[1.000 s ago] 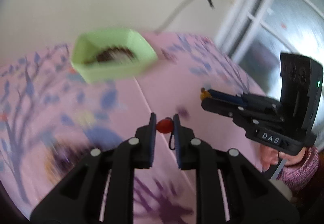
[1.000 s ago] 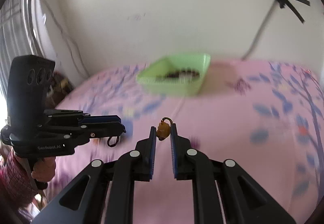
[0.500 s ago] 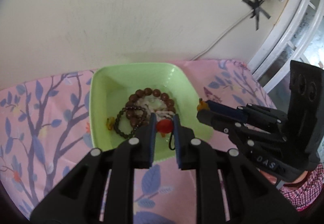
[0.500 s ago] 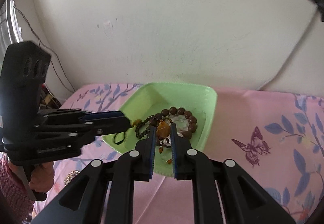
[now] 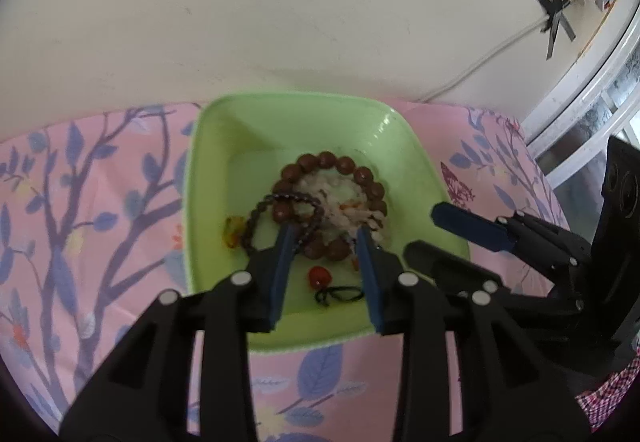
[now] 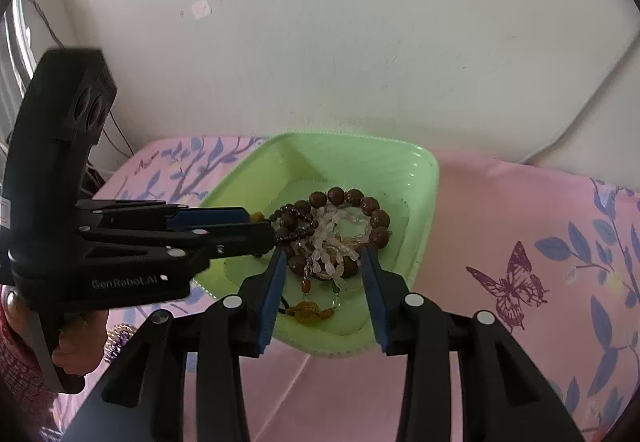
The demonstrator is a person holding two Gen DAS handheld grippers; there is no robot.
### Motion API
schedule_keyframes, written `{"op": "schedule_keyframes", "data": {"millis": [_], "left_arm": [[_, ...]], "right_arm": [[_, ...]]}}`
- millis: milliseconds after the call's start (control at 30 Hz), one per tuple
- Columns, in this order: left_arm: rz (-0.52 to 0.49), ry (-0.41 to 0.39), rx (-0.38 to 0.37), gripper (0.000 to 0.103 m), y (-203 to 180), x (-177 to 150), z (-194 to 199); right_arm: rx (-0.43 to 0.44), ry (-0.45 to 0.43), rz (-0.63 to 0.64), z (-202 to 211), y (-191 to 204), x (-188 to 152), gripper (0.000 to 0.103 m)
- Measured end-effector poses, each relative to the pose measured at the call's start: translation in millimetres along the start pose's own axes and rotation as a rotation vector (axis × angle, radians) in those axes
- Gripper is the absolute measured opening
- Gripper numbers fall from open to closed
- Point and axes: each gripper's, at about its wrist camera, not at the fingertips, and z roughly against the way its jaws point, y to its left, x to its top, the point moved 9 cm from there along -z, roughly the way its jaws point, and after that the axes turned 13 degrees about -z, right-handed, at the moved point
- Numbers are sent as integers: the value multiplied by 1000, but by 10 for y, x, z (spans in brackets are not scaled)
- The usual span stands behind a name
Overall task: Organize jewelry
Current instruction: 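Lower the red pendant and yellow charm into the green bowl and open both grippers, then grasp the purple bead necklace with the right gripper and lift it from the pile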
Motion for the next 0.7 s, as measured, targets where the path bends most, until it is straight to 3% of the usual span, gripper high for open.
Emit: {"op": "schedule_keyframes", "data": {"millis": [200,400,533,700], "left_arm": [[10,-76,-4,31,6,-289,446],[48,-149,-17,31,147,-1065,959],[98,-165,19,31,377,-1682,1216],[137,-165,56,31,425,-2175,1308]], "right_arm": [[38,-58,-33,267,55,-177,12],[129,-14,-14,439,343,-877,12],[178,39,66,473,708,-1387,12],[211,69,142,378,1158,-1537,9]]}}
